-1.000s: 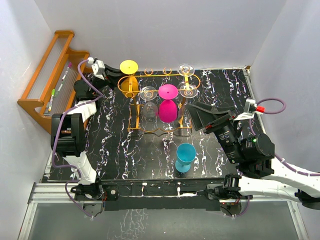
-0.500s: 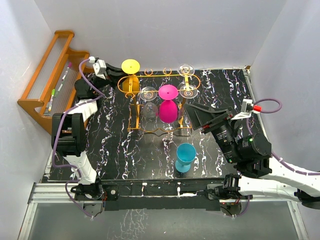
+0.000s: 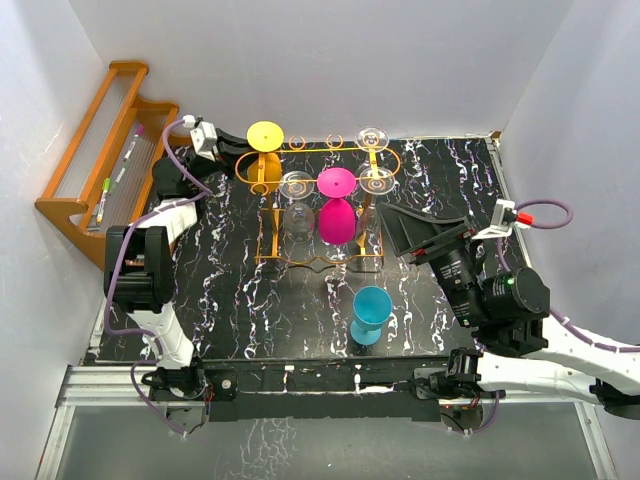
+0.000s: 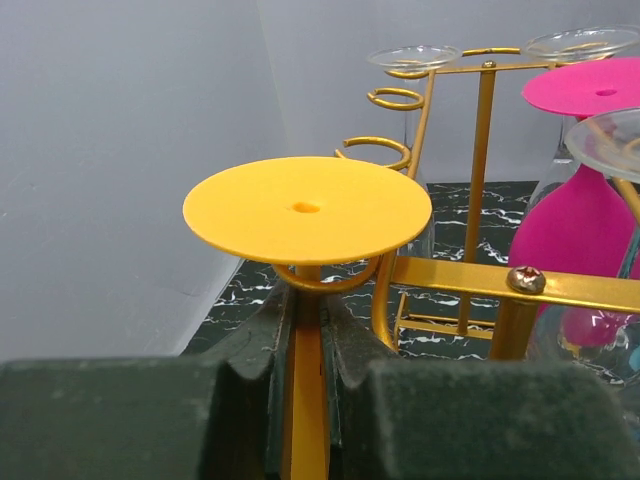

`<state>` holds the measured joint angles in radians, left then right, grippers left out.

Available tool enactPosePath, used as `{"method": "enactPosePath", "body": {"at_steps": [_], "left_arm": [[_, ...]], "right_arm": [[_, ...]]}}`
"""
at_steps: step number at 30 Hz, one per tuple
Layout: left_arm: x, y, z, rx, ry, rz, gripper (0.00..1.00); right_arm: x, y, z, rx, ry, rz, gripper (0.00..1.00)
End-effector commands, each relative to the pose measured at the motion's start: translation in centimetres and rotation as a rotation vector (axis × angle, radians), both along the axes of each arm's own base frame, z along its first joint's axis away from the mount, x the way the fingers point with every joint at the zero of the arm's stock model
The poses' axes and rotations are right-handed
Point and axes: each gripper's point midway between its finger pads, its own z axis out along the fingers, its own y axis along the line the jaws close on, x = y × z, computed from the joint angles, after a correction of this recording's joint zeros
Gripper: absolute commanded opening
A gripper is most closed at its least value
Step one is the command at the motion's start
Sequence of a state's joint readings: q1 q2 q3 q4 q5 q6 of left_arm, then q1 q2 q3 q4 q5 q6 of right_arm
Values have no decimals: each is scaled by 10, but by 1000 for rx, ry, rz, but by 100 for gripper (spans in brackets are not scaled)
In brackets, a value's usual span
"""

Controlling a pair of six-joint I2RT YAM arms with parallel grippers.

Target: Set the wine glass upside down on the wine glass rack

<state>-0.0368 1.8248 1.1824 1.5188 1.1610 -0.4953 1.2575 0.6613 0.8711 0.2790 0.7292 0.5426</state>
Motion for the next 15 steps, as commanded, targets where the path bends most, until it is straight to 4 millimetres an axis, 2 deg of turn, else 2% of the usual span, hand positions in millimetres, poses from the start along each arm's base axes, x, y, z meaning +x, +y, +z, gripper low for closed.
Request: {"method": "enactPosePath", "body": {"at_steps": [1, 15], "left_arm": [[-13, 0, 18, 18, -121, 11, 0], [-23, 2, 5, 36, -93, 27, 1]], "right_arm": [[-1, -10, 8, 50, -8, -17, 98], [4, -18, 3, 54, 16, -62, 98]]}}
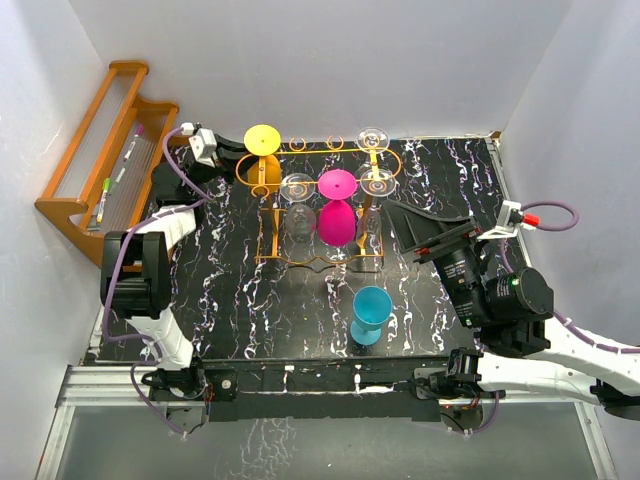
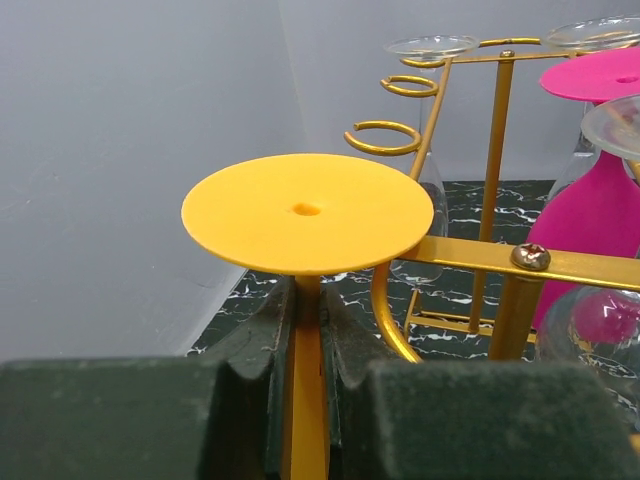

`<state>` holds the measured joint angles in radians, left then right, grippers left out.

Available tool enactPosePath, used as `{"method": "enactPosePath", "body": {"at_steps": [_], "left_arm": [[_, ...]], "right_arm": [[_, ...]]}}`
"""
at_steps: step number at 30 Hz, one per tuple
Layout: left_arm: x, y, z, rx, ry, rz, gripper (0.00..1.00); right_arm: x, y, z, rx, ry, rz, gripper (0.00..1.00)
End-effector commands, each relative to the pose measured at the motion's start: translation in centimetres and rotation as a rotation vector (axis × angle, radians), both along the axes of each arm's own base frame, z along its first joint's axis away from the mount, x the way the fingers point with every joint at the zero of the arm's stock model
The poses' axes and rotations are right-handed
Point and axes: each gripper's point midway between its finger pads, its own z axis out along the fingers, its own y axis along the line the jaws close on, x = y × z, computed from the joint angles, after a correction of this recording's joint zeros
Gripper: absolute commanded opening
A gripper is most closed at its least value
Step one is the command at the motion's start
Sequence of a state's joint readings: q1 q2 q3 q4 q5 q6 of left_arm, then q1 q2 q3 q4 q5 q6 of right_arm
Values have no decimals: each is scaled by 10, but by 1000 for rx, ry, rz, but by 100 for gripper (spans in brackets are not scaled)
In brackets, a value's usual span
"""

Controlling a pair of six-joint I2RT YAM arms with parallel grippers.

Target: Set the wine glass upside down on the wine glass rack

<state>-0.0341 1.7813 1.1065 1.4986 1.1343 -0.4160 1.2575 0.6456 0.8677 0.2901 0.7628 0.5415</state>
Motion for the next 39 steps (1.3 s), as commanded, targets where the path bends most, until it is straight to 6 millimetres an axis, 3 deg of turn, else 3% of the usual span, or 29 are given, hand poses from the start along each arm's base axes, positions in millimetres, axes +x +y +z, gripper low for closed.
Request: {"method": "enactPosePath", "body": {"at_steps": [1, 11, 15, 24, 26, 33, 35, 39], "left_arm": [[-19, -2, 11, 34, -71, -14, 1], [-25, -1, 8, 40, -64, -6, 9], [-29, -1, 6, 36, -66, -7, 28], [-31, 0, 3, 41, -66, 2, 46], [-28, 2, 2, 47, -63, 18, 65], [-18, 15, -7, 96, -59, 79, 80], [-14, 20, -12, 117, -39, 107, 95], [0, 36, -25, 189, 26, 207, 97]], "right_arm": [[3, -9, 0, 27, 11, -39, 98], [10, -18, -10, 23, 61, -96, 98], [11, -19, -12, 16, 66, -110, 98], [18, -23, -19, -31, 98, -168, 98], [21, -21, -21, -56, 112, -183, 98], [22, -20, -24, -77, 119, -193, 98], [23, -21, -25, -83, 118, -197, 98], [24, -23, -26, -128, 133, -220, 98]]}}
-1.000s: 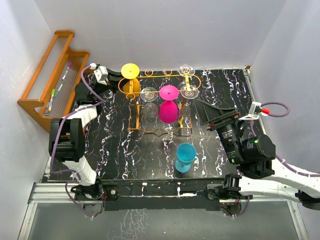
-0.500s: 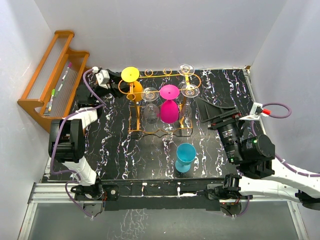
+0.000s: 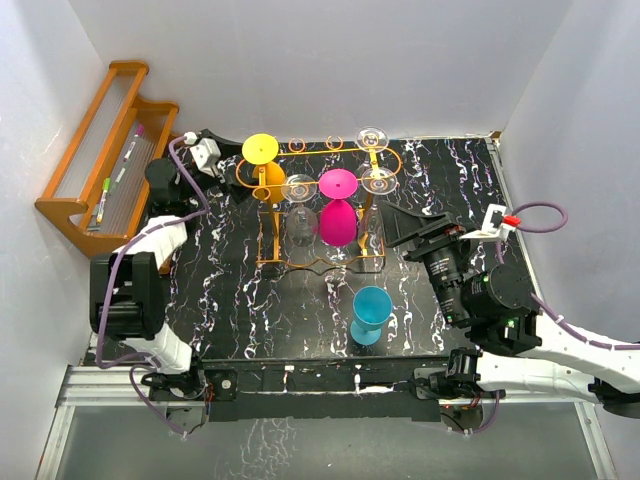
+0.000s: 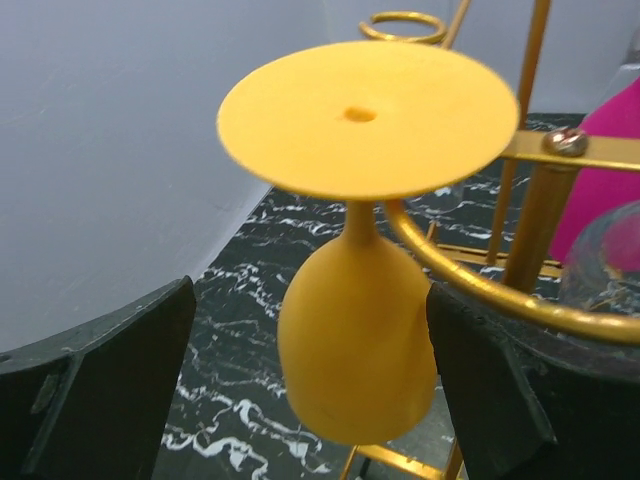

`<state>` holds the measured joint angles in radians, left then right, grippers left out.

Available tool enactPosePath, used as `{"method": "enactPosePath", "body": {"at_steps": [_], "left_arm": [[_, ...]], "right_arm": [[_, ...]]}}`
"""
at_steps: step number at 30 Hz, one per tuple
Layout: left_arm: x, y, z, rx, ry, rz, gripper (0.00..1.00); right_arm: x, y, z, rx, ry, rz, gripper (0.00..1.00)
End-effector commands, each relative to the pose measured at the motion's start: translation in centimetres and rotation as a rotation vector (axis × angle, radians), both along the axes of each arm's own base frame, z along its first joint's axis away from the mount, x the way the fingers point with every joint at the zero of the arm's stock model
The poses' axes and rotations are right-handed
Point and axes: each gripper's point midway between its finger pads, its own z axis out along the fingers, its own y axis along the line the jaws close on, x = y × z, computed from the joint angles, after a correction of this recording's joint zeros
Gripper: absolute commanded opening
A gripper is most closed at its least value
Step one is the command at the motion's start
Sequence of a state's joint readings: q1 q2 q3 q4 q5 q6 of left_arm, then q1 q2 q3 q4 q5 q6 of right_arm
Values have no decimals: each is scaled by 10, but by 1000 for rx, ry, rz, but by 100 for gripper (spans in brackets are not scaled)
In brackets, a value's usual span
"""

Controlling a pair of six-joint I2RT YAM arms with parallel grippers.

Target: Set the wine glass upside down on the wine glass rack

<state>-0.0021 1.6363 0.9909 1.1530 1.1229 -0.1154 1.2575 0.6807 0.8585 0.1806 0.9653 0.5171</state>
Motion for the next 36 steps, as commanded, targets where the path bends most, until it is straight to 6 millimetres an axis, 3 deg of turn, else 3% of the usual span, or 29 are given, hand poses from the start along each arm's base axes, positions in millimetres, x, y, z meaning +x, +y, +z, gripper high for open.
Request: {"method": "enactPosePath", "body": {"at_steps": [1, 5, 8, 14, 18, 21, 28, 33, 36], "left_arm": [[6, 21, 0, 115, 2, 111, 97], [2, 42, -7, 172, 67, 165, 97], [-4, 57, -1, 214, 71, 217, 97], [-37, 79, 3, 299, 165, 331, 97], [-66, 96, 9, 359, 293, 451, 97], [-93, 110, 10, 376, 445, 561, 97], [-143, 134, 16, 343, 765, 786, 97], [-166, 143, 16, 328, 834, 880, 97], [-170, 150, 19, 298, 836, 941, 97]], "right_arm": [[1, -15, 17, -15, 13, -50, 98], [8, -23, 11, -123, 57, -134, 98], [11, -26, 12, -225, 66, -173, 98], [14, -26, 1, -472, 41, -190, 98], [7, -22, -23, -621, 105, -107, 98], [-6, -27, -42, -580, 198, -25, 98], [-57, -30, -90, -481, 390, 275, 98], [-99, 1, -144, -496, 593, 516, 98], [-105, 13, -176, -598, 690, 540, 99]]}}
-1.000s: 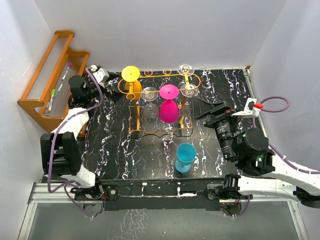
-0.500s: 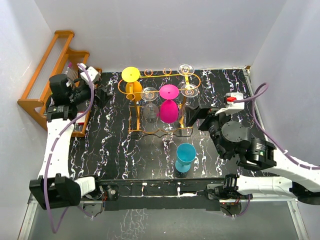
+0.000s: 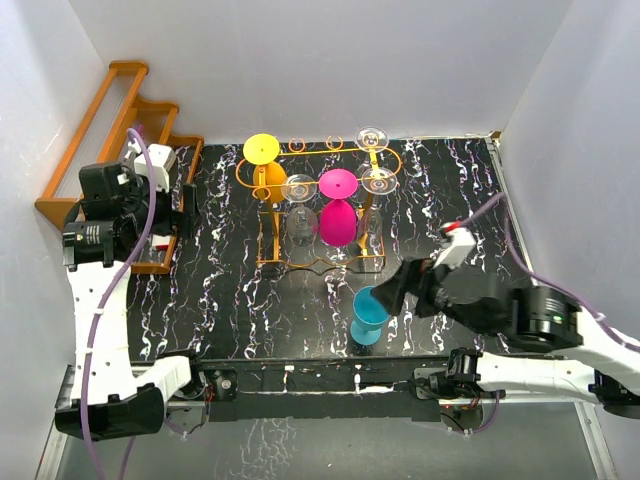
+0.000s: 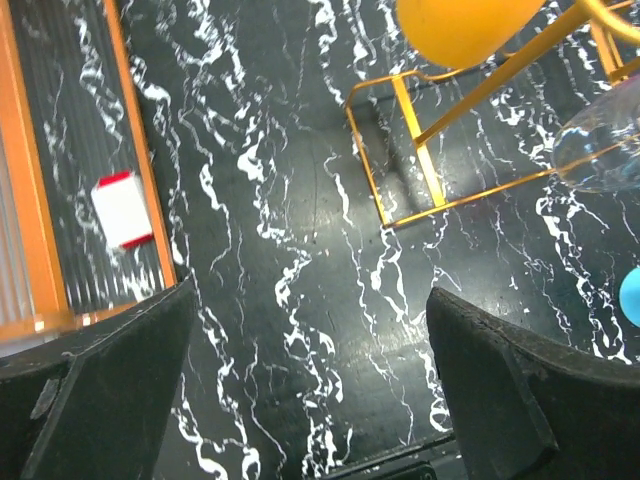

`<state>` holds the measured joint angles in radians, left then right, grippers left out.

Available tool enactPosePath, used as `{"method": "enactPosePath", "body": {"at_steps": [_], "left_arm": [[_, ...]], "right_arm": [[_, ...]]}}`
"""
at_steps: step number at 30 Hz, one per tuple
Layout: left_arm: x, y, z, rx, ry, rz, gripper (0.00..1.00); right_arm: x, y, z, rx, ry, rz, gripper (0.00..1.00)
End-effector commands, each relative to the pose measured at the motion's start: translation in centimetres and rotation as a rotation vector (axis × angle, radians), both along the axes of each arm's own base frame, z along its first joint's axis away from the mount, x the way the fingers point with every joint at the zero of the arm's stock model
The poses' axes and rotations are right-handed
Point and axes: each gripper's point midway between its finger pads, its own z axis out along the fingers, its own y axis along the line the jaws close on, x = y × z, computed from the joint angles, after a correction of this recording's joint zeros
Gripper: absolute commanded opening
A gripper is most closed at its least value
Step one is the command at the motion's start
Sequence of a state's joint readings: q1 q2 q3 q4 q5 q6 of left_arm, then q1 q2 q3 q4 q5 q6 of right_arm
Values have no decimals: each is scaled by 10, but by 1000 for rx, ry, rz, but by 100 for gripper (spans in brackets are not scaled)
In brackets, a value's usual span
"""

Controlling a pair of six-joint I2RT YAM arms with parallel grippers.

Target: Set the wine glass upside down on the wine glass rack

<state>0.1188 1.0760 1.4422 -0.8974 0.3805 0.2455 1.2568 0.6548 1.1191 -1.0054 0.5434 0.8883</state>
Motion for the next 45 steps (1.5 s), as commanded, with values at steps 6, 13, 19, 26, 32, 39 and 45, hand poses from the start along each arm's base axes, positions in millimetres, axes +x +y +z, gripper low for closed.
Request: {"method": "enactPosePath", "body": {"at_steps": [6, 13, 19, 26, 32, 39, 45], "left_arm": [[-22, 42, 22, 20, -23, 358, 97], [-32, 45, 48, 17, -161, 387, 97], [-34, 30, 42, 63, -142, 228, 97], [-32, 34, 34, 103, -126, 217, 97], [-34, 33, 27, 102, -123, 214, 97], [-36, 34, 26, 106, -118, 218, 97], [-37, 36, 29, 118, -128, 223, 97]], "right_arm": [[-2, 3, -59, -223, 191, -99, 88], [9, -11, -64, -208, 163, -209, 52], [8, -10, -80, -230, 189, -224, 44], [8, -12, -92, -272, 196, -228, 37], [8, -13, -104, -306, 207, -238, 32], [9, -12, -112, -331, 203, -238, 32], [9, -10, -118, -348, 208, -234, 27]]}}
